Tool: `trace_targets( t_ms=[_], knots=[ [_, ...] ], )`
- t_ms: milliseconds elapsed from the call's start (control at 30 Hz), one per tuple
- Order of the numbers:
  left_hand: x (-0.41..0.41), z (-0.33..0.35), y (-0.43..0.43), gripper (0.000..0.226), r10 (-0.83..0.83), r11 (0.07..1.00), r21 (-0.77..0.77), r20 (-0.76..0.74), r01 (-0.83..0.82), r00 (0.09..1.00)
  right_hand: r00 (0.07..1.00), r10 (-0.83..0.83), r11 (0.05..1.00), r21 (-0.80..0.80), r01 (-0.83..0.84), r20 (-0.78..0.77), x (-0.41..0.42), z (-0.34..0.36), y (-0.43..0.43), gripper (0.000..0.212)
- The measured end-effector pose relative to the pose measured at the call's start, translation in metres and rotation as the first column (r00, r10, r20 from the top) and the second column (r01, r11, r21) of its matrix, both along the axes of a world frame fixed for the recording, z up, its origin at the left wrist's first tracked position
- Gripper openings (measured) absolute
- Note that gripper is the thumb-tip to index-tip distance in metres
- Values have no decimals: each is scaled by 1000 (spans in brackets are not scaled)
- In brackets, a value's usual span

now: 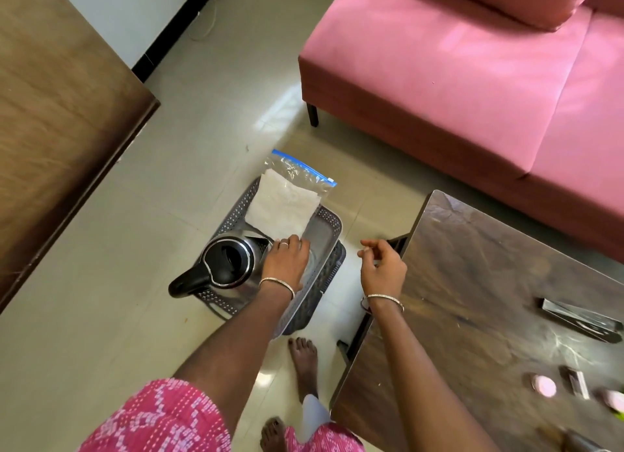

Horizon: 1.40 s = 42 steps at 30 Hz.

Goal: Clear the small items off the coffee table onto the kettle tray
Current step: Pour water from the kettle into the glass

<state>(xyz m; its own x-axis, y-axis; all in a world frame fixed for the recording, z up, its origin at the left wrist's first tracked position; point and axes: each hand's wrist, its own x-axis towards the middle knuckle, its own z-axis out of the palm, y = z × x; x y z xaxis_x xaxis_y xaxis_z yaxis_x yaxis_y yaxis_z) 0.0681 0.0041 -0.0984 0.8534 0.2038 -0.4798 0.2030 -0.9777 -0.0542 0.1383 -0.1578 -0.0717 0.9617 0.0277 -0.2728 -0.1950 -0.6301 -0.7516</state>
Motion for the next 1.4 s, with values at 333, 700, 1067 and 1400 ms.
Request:
trace_targets(
  t_ms=[333, 700, 1067, 1400],
  knots=[
    [-75, 105, 17, 86, 428, 831, -520, 366, -200, 826, 1000, 10, 994, 111, -13, 24, -24, 56, 15, 25],
    [-187, 187, 73, 89, 843, 536, -795, 484, -284, 236, 953, 69, 953, 302, 24, -293, -110, 87, 88, 18],
    [-247, 180, 167, 96, 901, 434, -839, 397, -328, 175, 384, 165, 827, 340, 448, -908, -192, 69, 207, 42],
    [-245, 159, 198, 85, 920, 389, -879, 386, -277, 69, 466, -232, 627, 235, 742, -854, -199, 33, 271, 62]
  ],
)
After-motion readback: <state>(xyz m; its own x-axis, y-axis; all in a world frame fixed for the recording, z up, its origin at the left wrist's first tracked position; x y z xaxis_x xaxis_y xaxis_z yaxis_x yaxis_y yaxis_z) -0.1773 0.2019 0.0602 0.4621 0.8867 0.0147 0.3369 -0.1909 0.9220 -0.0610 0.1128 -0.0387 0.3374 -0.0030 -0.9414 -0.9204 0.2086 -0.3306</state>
